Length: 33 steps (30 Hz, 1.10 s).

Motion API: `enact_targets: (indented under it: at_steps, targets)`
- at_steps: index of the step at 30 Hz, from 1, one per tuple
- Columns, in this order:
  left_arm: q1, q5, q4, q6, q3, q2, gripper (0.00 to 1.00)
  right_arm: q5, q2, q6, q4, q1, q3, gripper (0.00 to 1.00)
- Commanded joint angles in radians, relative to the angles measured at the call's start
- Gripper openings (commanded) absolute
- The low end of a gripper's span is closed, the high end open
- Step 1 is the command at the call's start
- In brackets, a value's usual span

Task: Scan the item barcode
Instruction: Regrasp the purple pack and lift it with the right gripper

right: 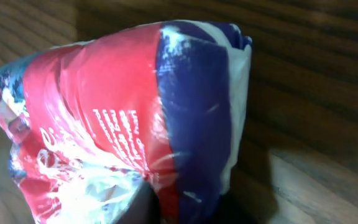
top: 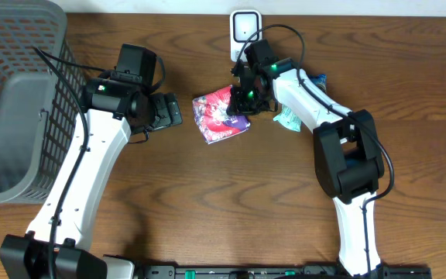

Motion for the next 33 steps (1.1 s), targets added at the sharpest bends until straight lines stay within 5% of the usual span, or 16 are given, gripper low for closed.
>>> enact_targets:
  at_steps: [1,16,33]
  targets:
    - [0.003,-0.013,-0.003,0.016,-0.002,0.002,0.98,0.022,0.014,0.008,0.01,-0.005,-0.003,0.01]
    - [0.003,-0.013,-0.003,0.016,-0.002,0.002,0.98,0.007,-0.205,0.166,0.251,-0.074,0.034,0.01]
    - [0.003,-0.013,-0.003,0.016,-0.002,0.002,0.98,0.169,-0.08,0.547,0.736,-0.16,0.034,0.01]
